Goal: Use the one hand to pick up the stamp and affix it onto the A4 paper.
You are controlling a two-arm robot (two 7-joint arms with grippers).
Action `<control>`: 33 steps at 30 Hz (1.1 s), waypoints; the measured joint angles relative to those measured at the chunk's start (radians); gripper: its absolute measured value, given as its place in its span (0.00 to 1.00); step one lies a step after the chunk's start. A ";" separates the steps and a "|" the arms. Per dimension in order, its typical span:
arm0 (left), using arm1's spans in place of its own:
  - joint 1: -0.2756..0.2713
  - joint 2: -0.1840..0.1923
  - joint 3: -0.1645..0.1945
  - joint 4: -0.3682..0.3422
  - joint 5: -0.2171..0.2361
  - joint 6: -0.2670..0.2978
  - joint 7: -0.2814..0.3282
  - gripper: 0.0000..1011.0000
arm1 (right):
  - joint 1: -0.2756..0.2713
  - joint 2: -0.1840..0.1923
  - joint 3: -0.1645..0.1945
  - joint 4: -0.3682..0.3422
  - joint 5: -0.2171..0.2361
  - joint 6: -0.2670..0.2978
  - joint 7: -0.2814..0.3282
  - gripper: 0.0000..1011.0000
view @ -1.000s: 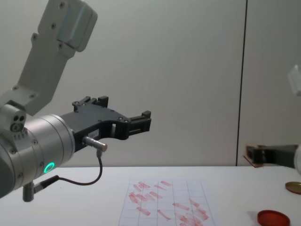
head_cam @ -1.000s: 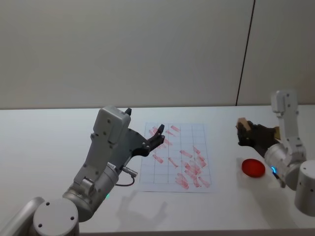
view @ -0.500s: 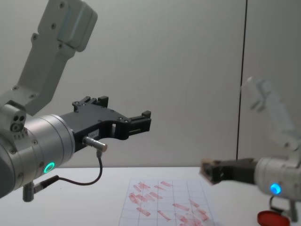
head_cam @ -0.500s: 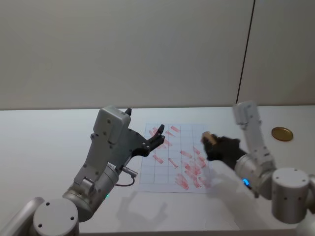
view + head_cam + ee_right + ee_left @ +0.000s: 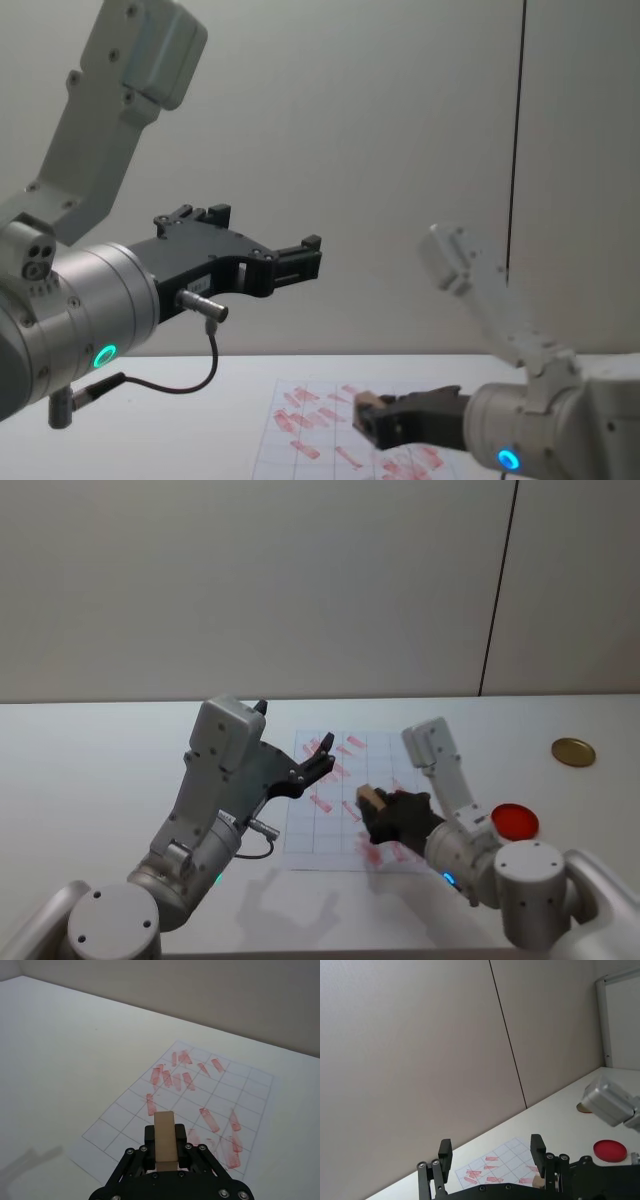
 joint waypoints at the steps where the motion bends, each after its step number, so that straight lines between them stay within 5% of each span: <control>1: 0.000 0.000 0.000 0.000 0.000 0.000 0.000 0.98 | 0.003 -0.003 -0.004 0.011 -0.003 -0.004 0.002 0.22; 33: 0.000 0.000 0.000 0.000 0.000 0.000 0.000 0.98 | 0.154 -0.106 -0.045 0.390 -0.052 -0.121 0.016 0.21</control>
